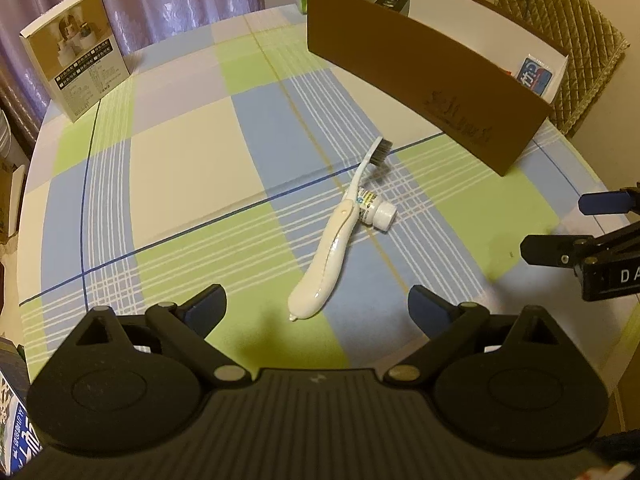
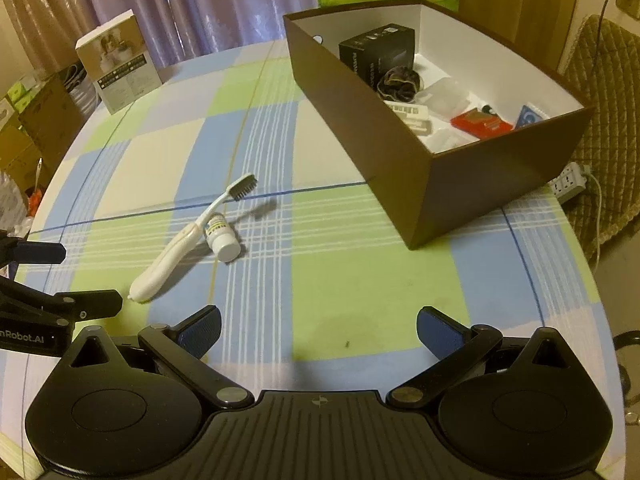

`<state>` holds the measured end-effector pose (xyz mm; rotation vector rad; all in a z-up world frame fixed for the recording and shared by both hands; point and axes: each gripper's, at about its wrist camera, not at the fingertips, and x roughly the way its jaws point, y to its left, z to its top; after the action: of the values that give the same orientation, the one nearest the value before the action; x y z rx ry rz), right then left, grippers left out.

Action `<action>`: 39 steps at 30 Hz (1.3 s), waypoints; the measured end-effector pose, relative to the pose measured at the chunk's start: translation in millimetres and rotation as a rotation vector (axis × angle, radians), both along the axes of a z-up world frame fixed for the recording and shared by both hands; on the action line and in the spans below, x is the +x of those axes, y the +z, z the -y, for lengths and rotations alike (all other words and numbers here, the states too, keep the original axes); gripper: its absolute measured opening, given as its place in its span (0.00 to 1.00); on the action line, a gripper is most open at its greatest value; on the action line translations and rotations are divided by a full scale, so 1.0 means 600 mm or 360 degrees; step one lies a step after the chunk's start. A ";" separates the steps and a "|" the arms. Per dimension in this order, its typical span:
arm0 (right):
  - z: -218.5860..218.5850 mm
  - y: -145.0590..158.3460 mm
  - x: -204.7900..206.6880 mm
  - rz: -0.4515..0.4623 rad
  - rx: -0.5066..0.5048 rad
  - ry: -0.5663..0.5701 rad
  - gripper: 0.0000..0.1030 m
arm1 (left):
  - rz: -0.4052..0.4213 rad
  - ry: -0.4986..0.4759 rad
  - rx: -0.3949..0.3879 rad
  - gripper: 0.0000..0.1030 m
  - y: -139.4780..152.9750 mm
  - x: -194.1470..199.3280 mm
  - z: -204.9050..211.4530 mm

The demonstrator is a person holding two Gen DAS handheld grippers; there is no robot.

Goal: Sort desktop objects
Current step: 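Grasp the white toothbrush with the left tool while the right tool grasps the white bottle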

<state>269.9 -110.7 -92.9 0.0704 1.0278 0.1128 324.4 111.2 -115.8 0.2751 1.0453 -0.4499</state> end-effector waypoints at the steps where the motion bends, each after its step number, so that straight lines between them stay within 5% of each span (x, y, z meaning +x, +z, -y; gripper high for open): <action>1: -0.002 -0.003 0.002 -0.0001 -0.0004 0.0006 0.98 | -0.0003 -0.0003 0.0004 0.92 -0.003 0.002 0.000; 21: 0.013 -0.062 0.059 -0.0085 0.0047 -0.0038 0.98 | -0.0077 -0.0054 0.0089 0.88 -0.070 0.059 0.022; 28: 0.023 -0.073 0.067 -0.0120 0.0064 -0.0066 0.98 | -0.0102 -0.0110 0.0103 0.78 -0.093 0.084 0.036; 31: 0.025 -0.076 0.070 -0.0132 0.0077 -0.0076 0.98 | -0.0104 -0.0153 0.0093 0.67 -0.100 0.090 0.047; 37: 0.025 -0.076 0.074 -0.0132 0.0077 -0.0079 0.98 | -0.0137 -0.0167 0.0029 0.20 -0.110 0.103 0.054; 39: 0.024 -0.075 0.075 -0.0128 0.0078 -0.0076 0.98 | -0.0113 -0.0162 0.0011 0.18 -0.108 0.102 0.052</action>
<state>315.2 -125.0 -137.8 0.1450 1.1032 0.0923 385.8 80.1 -180.4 0.3217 1.1055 -0.5511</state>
